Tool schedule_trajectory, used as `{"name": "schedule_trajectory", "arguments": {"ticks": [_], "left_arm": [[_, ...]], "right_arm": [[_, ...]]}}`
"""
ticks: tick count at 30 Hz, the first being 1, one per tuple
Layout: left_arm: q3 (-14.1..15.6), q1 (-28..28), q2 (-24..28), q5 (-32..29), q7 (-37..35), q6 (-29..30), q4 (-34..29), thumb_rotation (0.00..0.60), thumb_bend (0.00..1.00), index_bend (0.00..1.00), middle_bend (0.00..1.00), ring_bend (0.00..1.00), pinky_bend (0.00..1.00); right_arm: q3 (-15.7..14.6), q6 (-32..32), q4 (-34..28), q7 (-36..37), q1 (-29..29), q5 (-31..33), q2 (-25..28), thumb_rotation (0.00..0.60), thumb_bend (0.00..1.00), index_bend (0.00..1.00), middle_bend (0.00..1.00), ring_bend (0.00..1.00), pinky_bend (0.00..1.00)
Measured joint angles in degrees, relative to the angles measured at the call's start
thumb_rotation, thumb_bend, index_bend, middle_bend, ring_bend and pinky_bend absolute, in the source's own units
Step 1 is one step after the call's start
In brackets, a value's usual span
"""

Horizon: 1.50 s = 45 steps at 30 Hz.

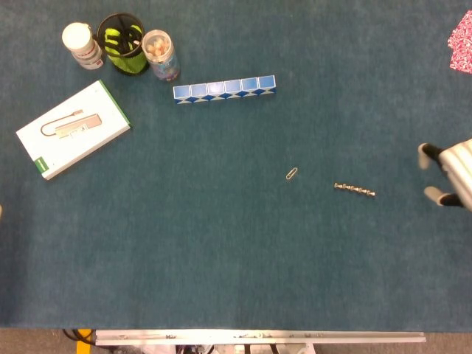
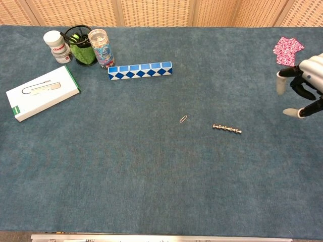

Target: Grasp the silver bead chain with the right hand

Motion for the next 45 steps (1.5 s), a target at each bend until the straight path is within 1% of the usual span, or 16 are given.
{"name": "schedule_trajectory", "arguments": {"ticks": [6, 11, 22, 25, 29, 33, 35, 41, 45], "left_arm": [[0.14, 0.09, -0.43, -0.15, -0.86, -0.47, 1.25, 0.6, 0.24, 0.02, 0.08, 0.09, 0.04], [0.08, -0.26, -0.44, 0.01, -1.13, -1.04, 1.74, 0.6, 0.24, 0.02, 0.08, 0.09, 0.04], [0.04, -0.63, -0.78, 0.03, -1.84, -1.82, 2.44, 0.6, 0.24, 0.02, 0.08, 0.09, 0.04], [0.07, -0.59, -0.74, 0.22, -1.99, -1.67, 2.44, 0.6, 0.24, 0.02, 0.08, 0.09, 0.04], [0.08, -0.35, -0.58, 0.28, -2.32, -1.3, 2.65, 0.6, 0.24, 0.02, 0.08, 0.09, 0.04], [0.12, -0.27, -0.51, 0.26, -2.65, -1.29, 2.87, 0.6, 0.24, 0.02, 0.08, 0.09, 0.04], [0.14, -0.26, -0.53, 0.26, -2.75, -1.37, 3.02, 0.6, 0.24, 0.02, 0.08, 0.09, 0.04], [0.13, -0.57, -0.73, 0.36, -2.89, -1.89, 3.37, 0.6, 0.24, 0.02, 0.08, 0.09, 0.04], [0.06, -0.76, -0.77, 0.57, -3.06, -1.97, 3.6, 0.6, 0.24, 0.02, 0.08, 0.09, 0.04]], "right_arm": [[-0.28, -1.65, 2.17, -2.82, 1.27, 2.35, -4.89, 0.6, 0.12, 0.6, 0.94, 1.0, 1.0], [-0.5, -3.36, 4.87, -5.48, 2.18, 5.95, -9.23, 0.6, 0.12, 0.62, 0.94, 1.0, 1.0], [0.09, -5.66, 8.28, -10.97, 4.38, 13.4, -15.48, 0.6, 0.13, 0.63, 0.95, 1.0, 1.0], [0.2, -5.99, 9.02, -12.52, 5.09, 14.59, -16.96, 0.6, 0.13, 0.63, 0.95, 1.0, 1.0], [0.08, -5.89, 8.87, -14.96, 5.72, 15.81, -18.15, 0.6, 0.13, 0.64, 0.95, 1.0, 1.0], [-0.08, -5.18, 7.72, -17.61, 6.16, 17.28, -18.91, 0.6, 0.04, 0.64, 0.95, 1.0, 1.0], [-0.13, -4.54, 7.07, -18.76, 6.37, 17.96, -19.2, 0.6, 0.02, 0.65, 0.95, 1.0, 1.0], [-0.04, -3.22, 6.68, -21.65, 6.71, 20.34, -20.0, 0.6, 0.03, 0.67, 0.96, 1.0, 1.0], [-0.02, -2.45, 6.56, -24.82, 7.34, 22.77, -21.23, 0.6, 0.06, 0.67, 0.96, 1.0, 1.0]]}}
